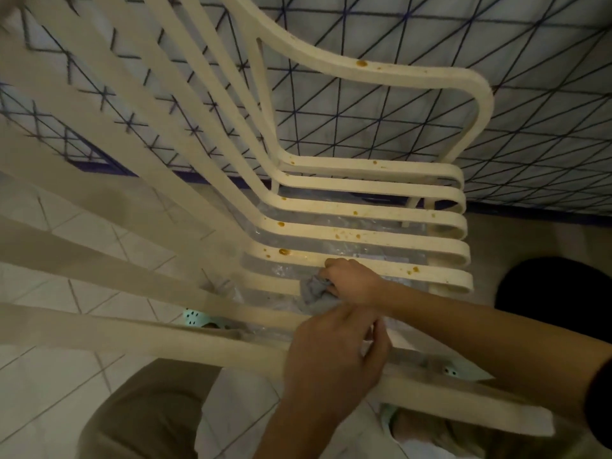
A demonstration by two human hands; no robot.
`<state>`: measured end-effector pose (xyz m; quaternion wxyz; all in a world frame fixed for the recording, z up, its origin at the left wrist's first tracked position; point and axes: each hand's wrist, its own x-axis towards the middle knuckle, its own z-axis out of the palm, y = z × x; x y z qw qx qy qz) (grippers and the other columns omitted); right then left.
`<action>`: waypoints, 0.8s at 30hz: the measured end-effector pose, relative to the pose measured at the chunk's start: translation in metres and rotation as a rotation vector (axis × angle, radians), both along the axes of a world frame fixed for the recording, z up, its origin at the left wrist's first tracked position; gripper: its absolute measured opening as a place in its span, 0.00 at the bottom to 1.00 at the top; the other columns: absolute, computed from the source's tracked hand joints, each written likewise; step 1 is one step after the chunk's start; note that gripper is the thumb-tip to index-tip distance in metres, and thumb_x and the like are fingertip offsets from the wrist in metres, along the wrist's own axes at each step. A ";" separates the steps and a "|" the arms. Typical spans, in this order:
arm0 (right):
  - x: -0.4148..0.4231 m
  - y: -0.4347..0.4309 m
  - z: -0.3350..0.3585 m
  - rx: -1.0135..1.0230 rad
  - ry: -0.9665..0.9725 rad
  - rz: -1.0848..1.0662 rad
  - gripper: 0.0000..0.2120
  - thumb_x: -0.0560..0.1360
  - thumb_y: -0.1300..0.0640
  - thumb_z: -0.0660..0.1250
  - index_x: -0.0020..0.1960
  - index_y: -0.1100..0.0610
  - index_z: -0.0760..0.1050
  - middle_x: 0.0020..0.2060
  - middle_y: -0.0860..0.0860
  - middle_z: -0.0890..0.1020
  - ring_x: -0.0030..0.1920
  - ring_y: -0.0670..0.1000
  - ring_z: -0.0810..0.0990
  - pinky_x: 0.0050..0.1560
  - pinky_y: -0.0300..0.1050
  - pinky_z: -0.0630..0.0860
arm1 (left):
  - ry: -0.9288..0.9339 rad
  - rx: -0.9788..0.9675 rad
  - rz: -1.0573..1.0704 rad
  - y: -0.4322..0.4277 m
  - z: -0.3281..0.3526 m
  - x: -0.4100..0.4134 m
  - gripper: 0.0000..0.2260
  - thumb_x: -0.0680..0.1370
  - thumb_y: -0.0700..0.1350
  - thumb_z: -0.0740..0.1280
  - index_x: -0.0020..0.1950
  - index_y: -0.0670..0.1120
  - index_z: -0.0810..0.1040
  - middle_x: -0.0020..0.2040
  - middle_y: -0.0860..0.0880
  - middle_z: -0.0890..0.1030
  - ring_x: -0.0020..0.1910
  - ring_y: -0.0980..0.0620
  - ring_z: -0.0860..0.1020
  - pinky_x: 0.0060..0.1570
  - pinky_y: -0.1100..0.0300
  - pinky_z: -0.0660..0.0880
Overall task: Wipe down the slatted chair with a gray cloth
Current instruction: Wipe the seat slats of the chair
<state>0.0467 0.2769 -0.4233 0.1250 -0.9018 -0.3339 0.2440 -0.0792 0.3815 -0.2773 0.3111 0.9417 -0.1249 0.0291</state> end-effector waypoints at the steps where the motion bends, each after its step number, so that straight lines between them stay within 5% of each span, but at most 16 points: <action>1: -0.003 -0.017 0.002 -0.006 0.002 -0.026 0.06 0.77 0.59 0.62 0.50 0.59 0.77 0.47 0.56 0.75 0.45 0.58 0.76 0.47 0.54 0.74 | 0.002 0.017 0.007 -0.001 -0.001 0.000 0.09 0.76 0.51 0.60 0.38 0.52 0.76 0.30 0.57 0.75 0.27 0.59 0.70 0.27 0.70 0.59; 5: -0.021 -0.086 0.016 -0.025 -0.003 -0.141 0.06 0.76 0.59 0.65 0.48 0.60 0.78 0.45 0.56 0.76 0.45 0.59 0.77 0.41 0.45 0.68 | 0.017 0.046 0.014 -0.004 -0.003 -0.001 0.09 0.76 0.51 0.60 0.39 0.52 0.77 0.31 0.56 0.77 0.27 0.57 0.73 0.27 0.60 0.72; 9: -0.041 -0.143 0.024 0.023 -0.034 -0.273 0.04 0.76 0.59 0.66 0.47 0.59 0.78 0.46 0.55 0.77 0.46 0.58 0.78 0.45 0.47 0.72 | 0.025 0.019 0.027 -0.004 -0.001 -0.001 0.09 0.76 0.50 0.60 0.40 0.51 0.78 0.32 0.56 0.77 0.29 0.58 0.74 0.29 0.55 0.75; 16: -0.077 -0.220 0.017 0.112 -0.091 -0.441 0.09 0.75 0.60 0.67 0.55 0.58 0.80 0.50 0.54 0.79 0.47 0.54 0.79 0.48 0.45 0.76 | 0.059 0.100 0.028 -0.008 0.002 -0.002 0.06 0.76 0.46 0.66 0.39 0.53 0.79 0.31 0.59 0.77 0.28 0.60 0.74 0.28 0.63 0.72; 19: -0.090 -0.235 0.021 0.165 -0.080 -0.616 0.07 0.75 0.65 0.65 0.52 0.61 0.79 0.46 0.54 0.79 0.43 0.52 0.78 0.43 0.38 0.69 | 0.098 0.168 0.044 -0.010 0.002 0.000 0.06 0.75 0.46 0.67 0.39 0.55 0.79 0.31 0.60 0.77 0.29 0.60 0.74 0.28 0.70 0.64; 24: -0.094 -0.236 0.009 0.186 0.055 -0.948 0.07 0.75 0.64 0.63 0.48 0.64 0.79 0.43 0.56 0.82 0.44 0.54 0.80 0.42 0.41 0.72 | 0.240 0.203 0.035 -0.017 -0.001 0.007 0.06 0.76 0.50 0.65 0.41 0.58 0.80 0.34 0.62 0.79 0.32 0.61 0.77 0.30 0.67 0.68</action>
